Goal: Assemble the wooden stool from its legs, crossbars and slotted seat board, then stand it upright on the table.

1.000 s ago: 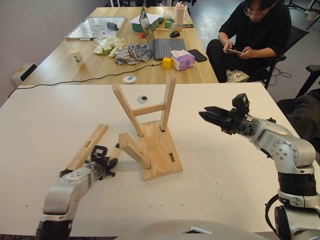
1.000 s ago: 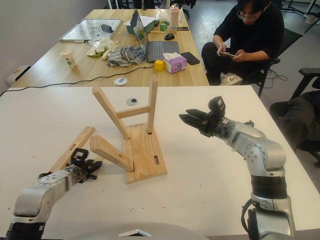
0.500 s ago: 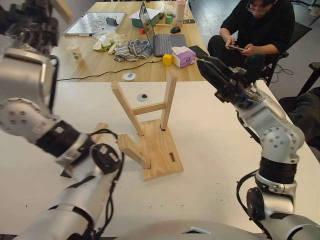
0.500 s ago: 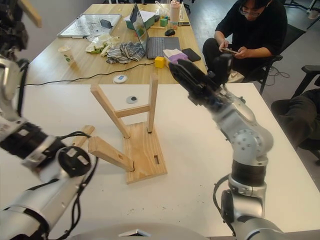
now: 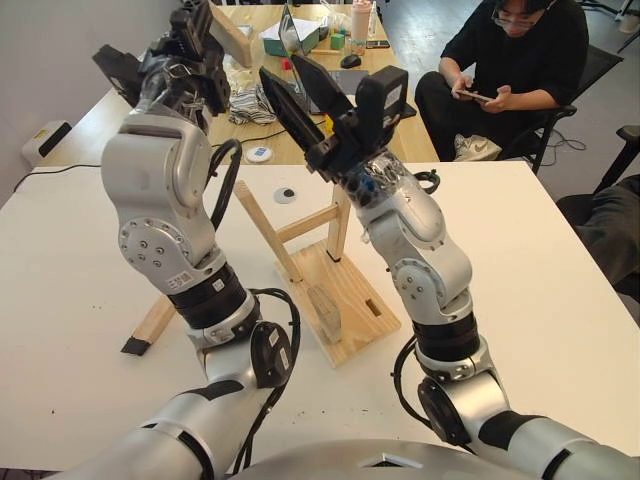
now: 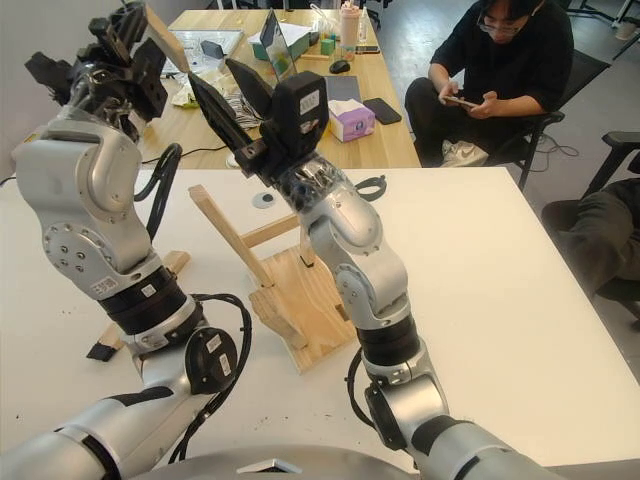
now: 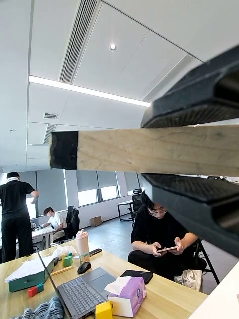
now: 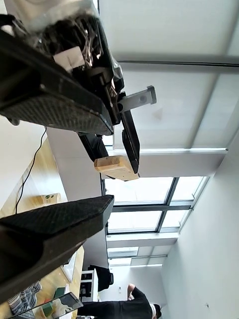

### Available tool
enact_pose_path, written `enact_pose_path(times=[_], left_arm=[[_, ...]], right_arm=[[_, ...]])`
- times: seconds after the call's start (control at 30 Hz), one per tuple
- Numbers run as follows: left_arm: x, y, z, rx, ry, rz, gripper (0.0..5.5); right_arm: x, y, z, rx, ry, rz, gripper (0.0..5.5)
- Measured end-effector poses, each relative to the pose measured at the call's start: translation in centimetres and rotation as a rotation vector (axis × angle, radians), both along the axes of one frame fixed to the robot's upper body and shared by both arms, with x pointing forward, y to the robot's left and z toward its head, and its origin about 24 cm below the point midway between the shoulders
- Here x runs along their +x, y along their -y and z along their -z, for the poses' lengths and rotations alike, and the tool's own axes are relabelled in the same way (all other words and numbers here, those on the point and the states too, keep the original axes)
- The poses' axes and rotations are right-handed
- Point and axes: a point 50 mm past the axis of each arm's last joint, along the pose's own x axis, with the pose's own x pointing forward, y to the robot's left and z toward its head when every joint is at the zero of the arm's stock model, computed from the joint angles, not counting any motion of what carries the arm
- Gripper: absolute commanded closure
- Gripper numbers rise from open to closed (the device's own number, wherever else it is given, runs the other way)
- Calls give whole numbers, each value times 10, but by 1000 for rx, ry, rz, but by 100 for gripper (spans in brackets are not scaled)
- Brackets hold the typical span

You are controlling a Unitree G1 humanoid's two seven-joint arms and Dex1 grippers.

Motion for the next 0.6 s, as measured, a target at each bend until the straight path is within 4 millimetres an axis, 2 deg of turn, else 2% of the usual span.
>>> enact_pose_path(times=[0.2,0.3,0.5,0.6], left_arm=[[-2,8,4,-31,-20,46,421],[-2,10,7,-42,-35,52,421],[-2,12,8,-56,-45,60,421],[-3,10,11,-65,-50,55,422]], right_arm=[[15,-8,12,-67,-1,54,332],[19,-9,16,-77,-2,66,371],[20,-10,12,-78,38,83,497],[21,-9,12,-77,35,91,508]])
